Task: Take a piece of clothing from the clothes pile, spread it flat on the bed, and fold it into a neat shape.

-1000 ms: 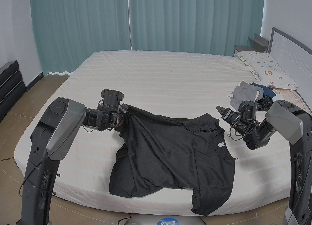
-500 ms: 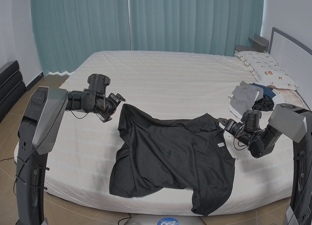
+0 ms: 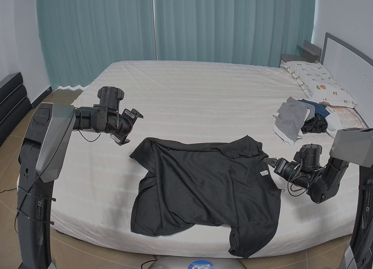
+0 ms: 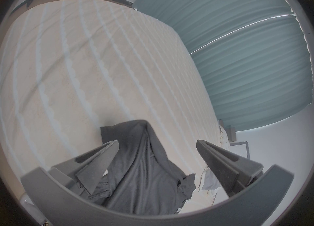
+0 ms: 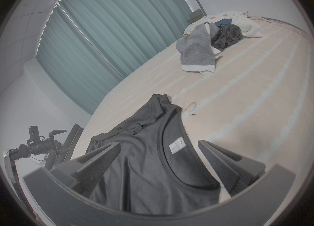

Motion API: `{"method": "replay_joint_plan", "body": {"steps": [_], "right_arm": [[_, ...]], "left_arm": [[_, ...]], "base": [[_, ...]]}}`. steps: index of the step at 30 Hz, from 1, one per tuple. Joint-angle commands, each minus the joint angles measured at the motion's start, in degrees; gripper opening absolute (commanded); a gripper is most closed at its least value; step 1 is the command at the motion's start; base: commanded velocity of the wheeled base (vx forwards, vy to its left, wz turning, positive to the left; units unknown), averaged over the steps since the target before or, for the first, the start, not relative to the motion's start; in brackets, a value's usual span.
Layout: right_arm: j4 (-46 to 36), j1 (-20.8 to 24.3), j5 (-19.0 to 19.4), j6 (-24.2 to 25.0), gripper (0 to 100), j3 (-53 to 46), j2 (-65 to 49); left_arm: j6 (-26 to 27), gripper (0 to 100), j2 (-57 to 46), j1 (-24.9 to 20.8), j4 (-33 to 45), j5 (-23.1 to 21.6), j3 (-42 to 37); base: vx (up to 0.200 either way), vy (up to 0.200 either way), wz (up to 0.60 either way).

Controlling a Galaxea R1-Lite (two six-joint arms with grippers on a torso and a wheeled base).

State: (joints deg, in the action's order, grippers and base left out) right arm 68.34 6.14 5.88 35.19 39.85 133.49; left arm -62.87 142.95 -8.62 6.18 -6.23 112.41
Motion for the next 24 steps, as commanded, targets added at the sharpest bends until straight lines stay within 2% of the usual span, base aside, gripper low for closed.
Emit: {"method": "replay_joint_plan", "body": {"steps": [1,2,4,5,8,9,10,13,16,22,24], "right_arm": [[0.8,-0.5,1.8,0.1,100,-10.5,-6.8],[0.8,-0.7,1.8,0.0,100,-12.4,-7.7],[0.8,-0.8,1.8,0.0,100,-12.8,-7.9],[0.7,-1.5,2.4,0.1,100,-17.5,-9.6],[0.7,-2.7,4.3,0.0,100,-21.9,-10.4],[0.7,-2.8,4.4,0.0,100,-22.1,-10.4],[0.8,-3.5,5.9,0.0,100,-23.8,-9.9],[0.8,-4.5,7.7,0.0,100,-25.0,-7.6],[0.8,-4.6,7.8,0.1,100,-24.7,-5.3],[1.1,-4.0,7.8,0.1,100,-24.2,-2.4],[1.4,-3.9,7.8,0.1,100,-24.1,-1.3]], "left_arm": [[-0.2,100,-6.7,-0.1,-1.7,-0.5,-11.8],[-0.2,100,-8.6,-0.3,-2.9,-0.3,-15.1],[-0.2,100,-8.8,-0.3,-3.2,-0.3,-15.6],[-0.3,100,-14.0,-0.7,-9.3,-0.6,-26.3],[-0.9,100,-18.6,-0.8,-17.7,-0.2,-37.2],[-0.9,100,-18.8,-0.9,-18.0,-0.2,-37.8],[-0.7,100,-21.7,-1.4,-22.3,-0.1,-45.3],[-0.9,100,-25.3,-1.8,-28.5,-0.2,-56.5],[-1.2,100,-27.1,-2.0,-35.4,0.0,-66.0],[-9.4,100,-26.8,-2.2,-50.0,-0.5,-77.4],[-9.9,100,-26.0,-2.3,-52.9,-0.3,-79.0]], "base": [[0.000,0.000,0.00],[0.000,0.000,0.00],[0.000,0.000,0.00],[0.000,0.000,0.00],[0.000,0.000,0.00],[0.000,0.000,0.00],[0.000,0.000,0.00],[0.000,0.000,0.00],[0.000,0.000,0.00],[0.000,0.000,0.00],[0.000,0.000,0.00]]}}
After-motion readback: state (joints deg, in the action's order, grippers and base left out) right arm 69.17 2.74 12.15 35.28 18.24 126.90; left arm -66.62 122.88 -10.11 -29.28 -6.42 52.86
